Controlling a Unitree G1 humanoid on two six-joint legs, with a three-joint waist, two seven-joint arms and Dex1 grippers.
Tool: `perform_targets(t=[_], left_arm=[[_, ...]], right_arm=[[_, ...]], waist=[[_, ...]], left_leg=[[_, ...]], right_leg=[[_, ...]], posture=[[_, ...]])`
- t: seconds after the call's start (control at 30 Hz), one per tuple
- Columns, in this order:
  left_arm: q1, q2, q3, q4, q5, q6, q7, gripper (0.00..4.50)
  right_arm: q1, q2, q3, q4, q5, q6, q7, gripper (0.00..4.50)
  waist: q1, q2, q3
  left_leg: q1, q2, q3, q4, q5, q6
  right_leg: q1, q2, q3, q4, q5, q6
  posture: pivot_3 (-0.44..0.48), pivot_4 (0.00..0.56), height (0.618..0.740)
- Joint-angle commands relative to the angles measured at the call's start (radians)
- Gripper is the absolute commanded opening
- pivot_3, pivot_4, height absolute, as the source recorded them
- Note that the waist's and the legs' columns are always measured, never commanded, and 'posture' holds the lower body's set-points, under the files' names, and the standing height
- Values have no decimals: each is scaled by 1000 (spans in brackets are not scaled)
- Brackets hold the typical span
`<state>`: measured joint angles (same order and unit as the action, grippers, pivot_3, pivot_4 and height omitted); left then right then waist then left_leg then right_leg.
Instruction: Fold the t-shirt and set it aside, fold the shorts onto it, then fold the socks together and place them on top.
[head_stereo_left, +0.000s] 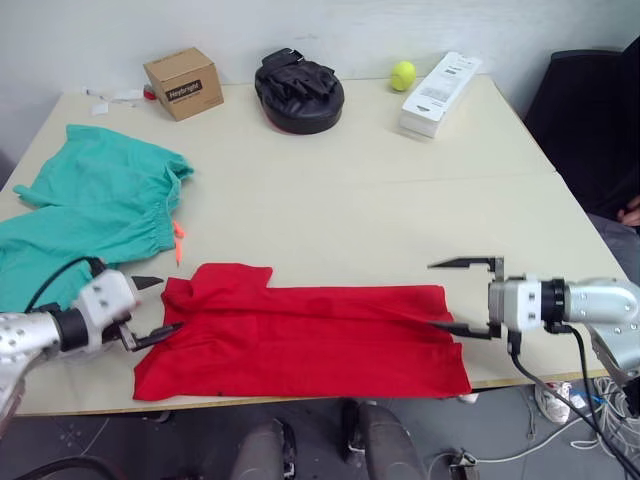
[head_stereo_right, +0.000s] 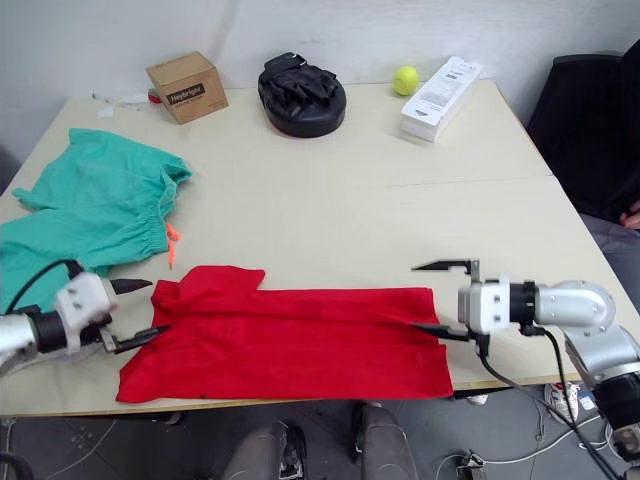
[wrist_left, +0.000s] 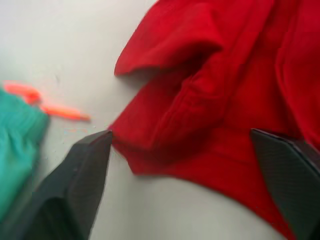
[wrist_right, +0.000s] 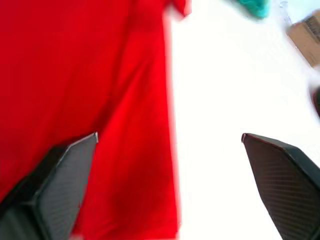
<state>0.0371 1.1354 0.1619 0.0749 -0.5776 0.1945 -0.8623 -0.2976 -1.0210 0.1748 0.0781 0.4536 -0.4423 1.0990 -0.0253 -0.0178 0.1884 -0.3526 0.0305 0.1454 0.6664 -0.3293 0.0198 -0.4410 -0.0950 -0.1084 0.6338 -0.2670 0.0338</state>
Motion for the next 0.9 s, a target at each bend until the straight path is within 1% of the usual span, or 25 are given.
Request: perform_targets(t=[0.03, 0.13, 0.2, 0.27, 0.33, 0.43, 0.57, 0.67, 0.73, 0.9], left_arm=[[-152, 52, 26, 3, -156, 374, -62, 4479], [-335, 25, -46, 91, -147, 586, -74, 4479], [-478, -15, -112, 170, -130, 740, -89, 4479], [-594, -61, -183, 241, -95, 836, -115, 4479], [-687, -118, -241, 324, -48, 885, -122, 4479], [-785, -195, -302, 438, 30, 908, -116, 4479], [-871, -274, -350, 556, 105, 937, -129, 4479], [-893, -295, -363, 595, 148, 921, -157, 3854], [-899, -298, -366, 602, 162, 921, -188, 3258], [-907, -307, -340, 602, 170, 914, -249, 1522]], right_arm=[[-37, 20, -52, -148, 109, 246, -30, 4500], [-53, 61, -67, -214, 123, 360, -50, 4500], [-63, 91, -73, -261, 134, 434, -64, 4500], [-71, 121, -74, -294, 123, 473, -69, 4500], [-75, 149, -76, -318, 108, 499, -77, 4500], [-73, 179, -84, -348, 91, 531, -85, 4500], [-59, 196, -104, -380, 82, 567, -92, 4500], [-51, 207, -116, -391, 71, 584, -99, 4500], [-47, 212, -121, -397, 65, 591, -102, 4500], [-27, 221, -123, -401, 40, 589, -103, 4500]], waist=[[9, -1, 0], [26, -1, 0], [31, -1, 0], [31, -1, 0], [30, -3, 0], [26, -5, 1], [31, -5, 1], [40, -5, 1], [41, -5, 1], [42, -5, 1]], left_leg=[[-1, 0, -1, 1, 0, 0], [-2, -1, -2, 1, 0, 0], [-2, -1, -1, 1, 0, 0], [-4, -2, -1, 2, 0, 0], [-6, -2, -1, 5, 1, 0], [-9, 0, -1, 12, 0, 0], [-8, -1, -1, 15, 0, 0], [-7, -2, -1, 16, 0, 1], [-7, -1, -1, 16, 0, 1], [-8, -1, -1, 16, 0, 1]], right_leg=[[0, 0, -1, 0, 0, 0], [0, 0, -2, -1, 0, 0], [0, 0, -2, -2, 0, 0], [-2, 1, -2, -1, 0, 0], [-2, 2, -2, 0, 0, 0], [-3, 3, -2, 2, 0, 1], [-3, 2, -1, 5, 0, 1], [-2, 1, -1, 7, 0, 1], [-2, 1, 0, 8, 0, 1], [-3, 1, 0, 7, 0, 1]], posture=[[0, 150, 740], [0, 150, 740], [0, 150, 740], [0, 150, 740], [0, 150, 740], [0, 150, 740], [0, 150, 740], [0, 150, 740], [0, 150, 740], [0, 150, 740]])
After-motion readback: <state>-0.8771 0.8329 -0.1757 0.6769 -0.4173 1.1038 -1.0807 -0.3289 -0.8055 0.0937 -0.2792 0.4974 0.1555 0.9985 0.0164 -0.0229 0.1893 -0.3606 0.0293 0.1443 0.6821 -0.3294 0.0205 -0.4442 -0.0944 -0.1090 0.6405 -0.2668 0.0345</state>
